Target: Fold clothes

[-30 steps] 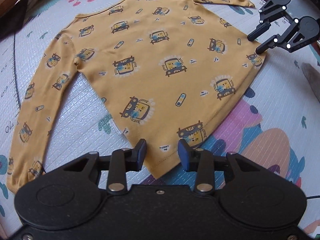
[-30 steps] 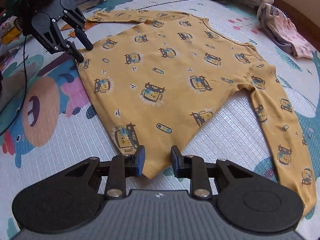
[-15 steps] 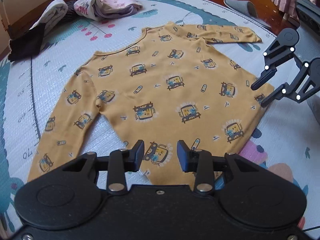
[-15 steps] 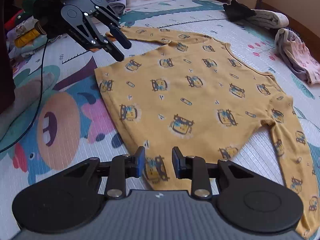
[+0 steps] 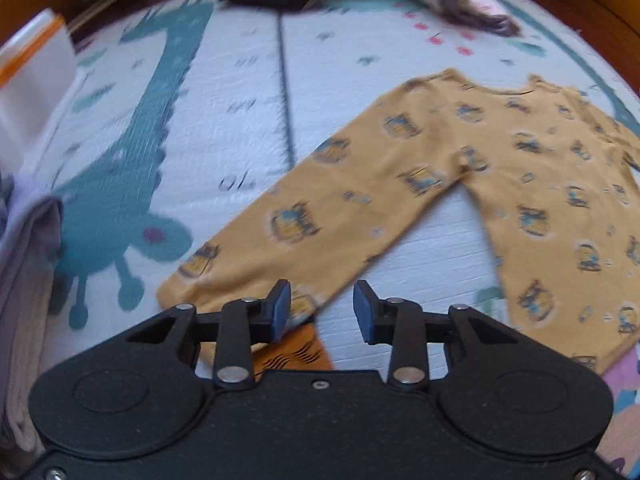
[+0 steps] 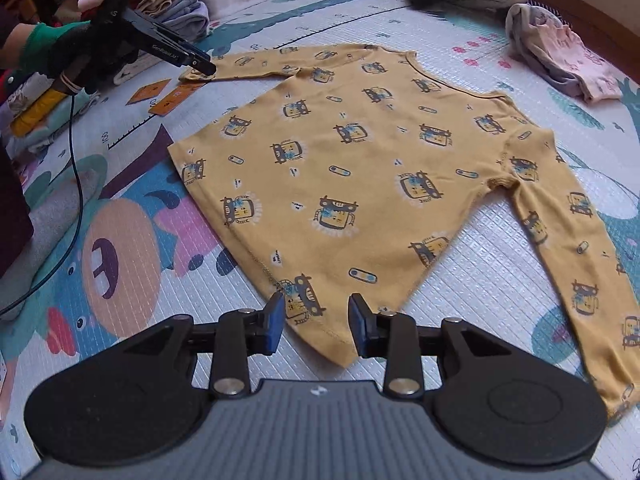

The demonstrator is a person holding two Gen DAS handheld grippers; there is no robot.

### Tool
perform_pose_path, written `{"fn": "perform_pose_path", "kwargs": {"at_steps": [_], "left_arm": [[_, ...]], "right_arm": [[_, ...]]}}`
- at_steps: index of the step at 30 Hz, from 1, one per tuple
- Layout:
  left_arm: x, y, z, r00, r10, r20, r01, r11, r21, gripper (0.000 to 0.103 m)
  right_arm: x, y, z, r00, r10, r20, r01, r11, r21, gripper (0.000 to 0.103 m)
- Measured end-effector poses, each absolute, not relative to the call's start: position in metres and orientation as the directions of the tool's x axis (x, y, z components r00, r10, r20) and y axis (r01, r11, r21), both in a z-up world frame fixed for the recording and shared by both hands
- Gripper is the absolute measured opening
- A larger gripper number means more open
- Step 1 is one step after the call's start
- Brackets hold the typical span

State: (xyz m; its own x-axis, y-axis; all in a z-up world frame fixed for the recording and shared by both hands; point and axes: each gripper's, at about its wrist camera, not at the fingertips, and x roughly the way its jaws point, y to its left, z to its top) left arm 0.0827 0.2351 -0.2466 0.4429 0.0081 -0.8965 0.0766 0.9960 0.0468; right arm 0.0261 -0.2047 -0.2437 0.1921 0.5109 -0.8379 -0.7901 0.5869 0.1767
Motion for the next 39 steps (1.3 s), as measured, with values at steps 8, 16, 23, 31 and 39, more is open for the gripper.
{"fn": "perform_pose_path", "kwargs": {"at_steps": [8,16,23,31,39], "left_arm": [[0.101,0.203,-0.226,0.483,-0.038,-0.875,0.233,0.969,0.086,0.036],[0.125,0.101,-0.183,0.485,-0.189,-0.854,0.499,0.862,0.093,0.038],[0.14,0.01,-0.15,0.379,-0.277,-0.883,0.707,0.702,0.083,0.039],[0.125,-0.08,-0.144,0.224,-0.341,-0.913,0.829,0.56,-0.006,0.044],[0.124,-0.102,-0.168,0.238,-0.372,-0.897,0.823,0.567,-0.017,0.045]], "right_arm": [[0.05,-0.282,-0.24,0.277,0.551,-0.787,-0.525,0.773,0.357,0.037],[0.078,-0.423,-0.266,0.54,0.406,-0.737,0.09,0.843,0.53,0.037],[0.094,-0.473,-0.292,0.629,0.306,-0.714,0.239,0.798,0.553,0.043],[0.135,-0.462,-0.302,0.632,0.262,-0.729,0.112,0.9,0.421,0.042],[0.139,-0.456,-0.303,0.637,0.276,-0.72,-0.034,0.943,0.332,0.036]]}}
